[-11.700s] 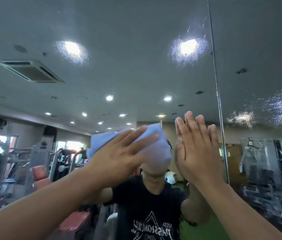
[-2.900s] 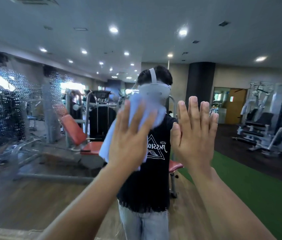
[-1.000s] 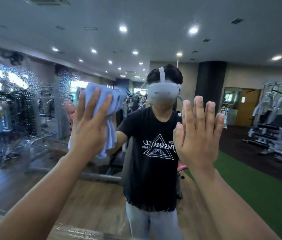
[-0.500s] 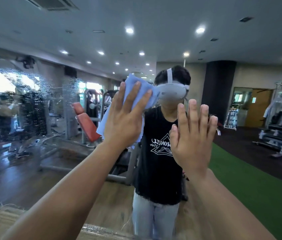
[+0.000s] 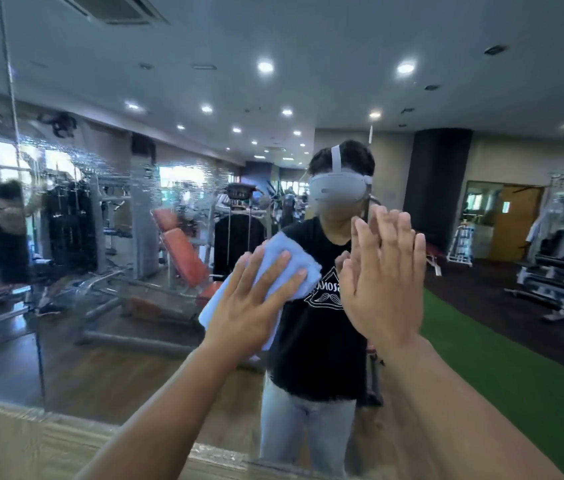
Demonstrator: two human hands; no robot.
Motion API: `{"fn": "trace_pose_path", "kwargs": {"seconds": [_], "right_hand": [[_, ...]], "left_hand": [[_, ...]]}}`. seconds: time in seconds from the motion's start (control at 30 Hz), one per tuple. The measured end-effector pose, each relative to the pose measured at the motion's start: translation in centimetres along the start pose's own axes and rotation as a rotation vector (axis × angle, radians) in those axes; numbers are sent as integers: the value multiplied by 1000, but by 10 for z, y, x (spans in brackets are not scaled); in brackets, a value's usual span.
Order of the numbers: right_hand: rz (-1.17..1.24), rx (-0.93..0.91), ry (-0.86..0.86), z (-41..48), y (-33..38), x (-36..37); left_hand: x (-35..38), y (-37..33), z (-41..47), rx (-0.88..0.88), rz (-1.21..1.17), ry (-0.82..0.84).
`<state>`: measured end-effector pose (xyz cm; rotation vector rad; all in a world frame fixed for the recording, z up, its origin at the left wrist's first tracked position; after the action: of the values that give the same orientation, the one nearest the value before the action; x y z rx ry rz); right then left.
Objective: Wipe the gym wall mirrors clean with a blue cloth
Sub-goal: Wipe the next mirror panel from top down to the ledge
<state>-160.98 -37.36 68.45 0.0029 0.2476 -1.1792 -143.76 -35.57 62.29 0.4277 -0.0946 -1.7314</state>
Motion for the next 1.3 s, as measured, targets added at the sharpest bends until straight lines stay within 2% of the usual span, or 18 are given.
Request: {"fn": "trace_pose_path", "kwargs": {"seconds": [0.2,0.33,0.43,0.5,0.6,0.77,0.87,0.93,1.03,1.17,1.23,1.3], "right_hand": [[37,-29,0,18,74,20],[20,-30,7,18,94,36],[15,-5,6,20,103,48],[-11,9,-27,20,106,53],[-69,-28,-96,18,109,55],[-73,-32,-109,15,108,58],[-61,-28,-98,14,107,59],[-59,-24,-94,14,107,60],[-64,-16,-83,14,107,62],[-85,3,-94,13,109,61],[-103,-1,-87,13,109,61],[-111,-9,-81,12,108,61]], "left_hand": [[-35,130,-54,-150,108,26],[-54,199,-11,-367,41,16],[-61,212,40,-512,1,-65],[-63,196,70,-480,-19,-129],[-51,153,82,-261,-31,-167],[-28,103,7,66,-35,-114],[-26,117,-42,150,16,-45],[-35,146,-51,98,34,-29],[-50,191,-36,-80,39,-42],[-66,218,30,-306,5,-145],[-69,204,75,-308,21,-199],[-65,173,108,-222,44,-207]]}}
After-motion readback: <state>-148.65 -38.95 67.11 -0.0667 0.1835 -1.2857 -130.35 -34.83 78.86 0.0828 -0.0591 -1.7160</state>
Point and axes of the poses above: each hand's wrist, its own z-axis towards the middle knuckle, its own x-axis out of the palm, y = z × x, the point moved 10 cm from there along z, towards the middle knuckle, and after that the axes turned 4 degrees about -x, right-handed, at the moved point
